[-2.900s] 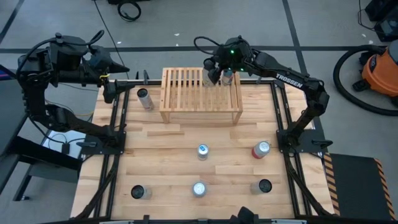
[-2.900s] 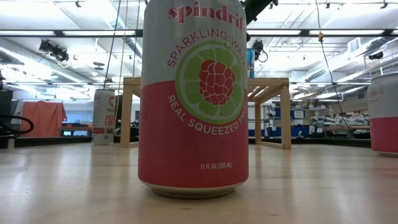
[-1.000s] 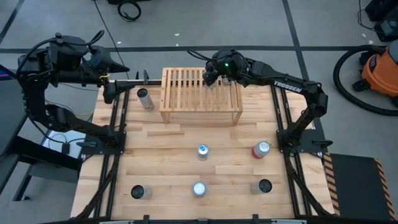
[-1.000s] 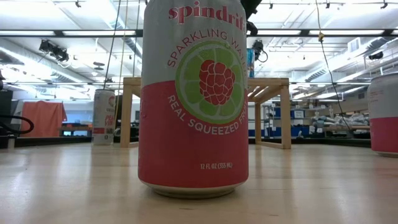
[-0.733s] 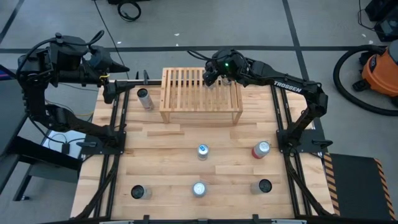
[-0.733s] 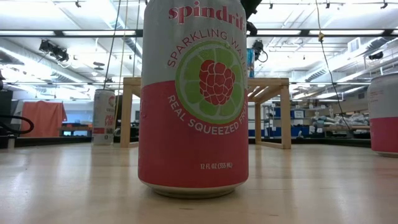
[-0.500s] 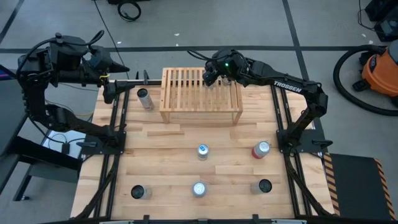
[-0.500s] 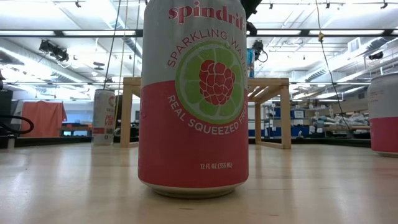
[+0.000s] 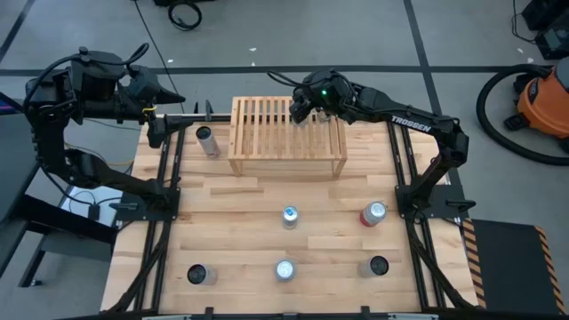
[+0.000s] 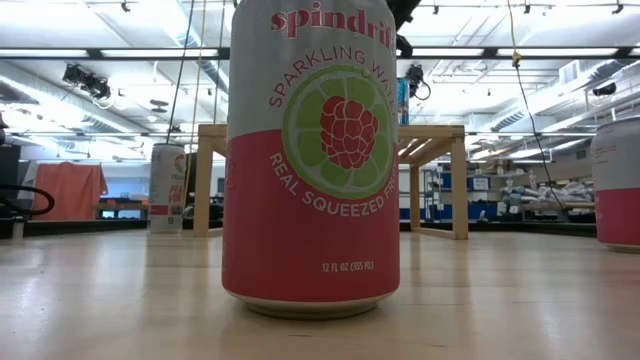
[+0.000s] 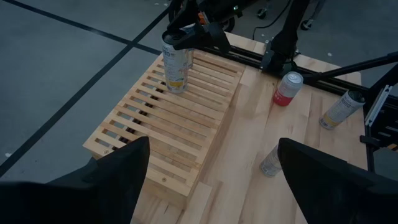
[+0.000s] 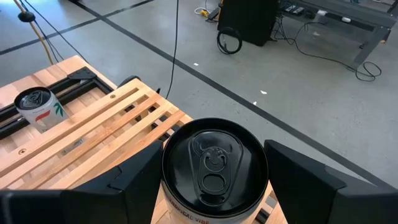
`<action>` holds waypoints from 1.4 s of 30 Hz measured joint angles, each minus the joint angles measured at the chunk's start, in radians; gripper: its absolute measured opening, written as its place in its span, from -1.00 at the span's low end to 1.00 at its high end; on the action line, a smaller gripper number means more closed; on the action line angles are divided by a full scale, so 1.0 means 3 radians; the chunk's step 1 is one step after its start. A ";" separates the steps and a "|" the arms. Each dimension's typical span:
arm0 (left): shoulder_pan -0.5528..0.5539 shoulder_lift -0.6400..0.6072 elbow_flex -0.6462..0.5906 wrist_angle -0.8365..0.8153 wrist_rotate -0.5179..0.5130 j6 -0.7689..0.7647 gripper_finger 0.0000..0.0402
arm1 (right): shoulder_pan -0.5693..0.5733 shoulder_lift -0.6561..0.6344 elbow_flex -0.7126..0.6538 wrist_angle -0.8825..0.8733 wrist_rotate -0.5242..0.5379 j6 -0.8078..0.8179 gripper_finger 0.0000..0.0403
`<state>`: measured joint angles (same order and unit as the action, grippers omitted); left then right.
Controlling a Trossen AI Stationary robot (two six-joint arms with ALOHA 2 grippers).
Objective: Place canned beverage on shelf
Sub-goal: Put the left white and yellow soda can on the shelf
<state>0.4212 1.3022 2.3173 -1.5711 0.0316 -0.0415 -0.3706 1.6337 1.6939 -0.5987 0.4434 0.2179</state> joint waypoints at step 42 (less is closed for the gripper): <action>-0.0001 0.0000 0.0000 0.0000 0.0001 -0.0082 0.78 | -0.0060 0.0004 -0.0004 0.0122 -0.0090 -0.0130 0.36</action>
<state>0.4210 1.3022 2.3173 -1.5711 0.0318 -0.0662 -0.3885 1.6348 1.6928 -0.5621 0.4164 0.1789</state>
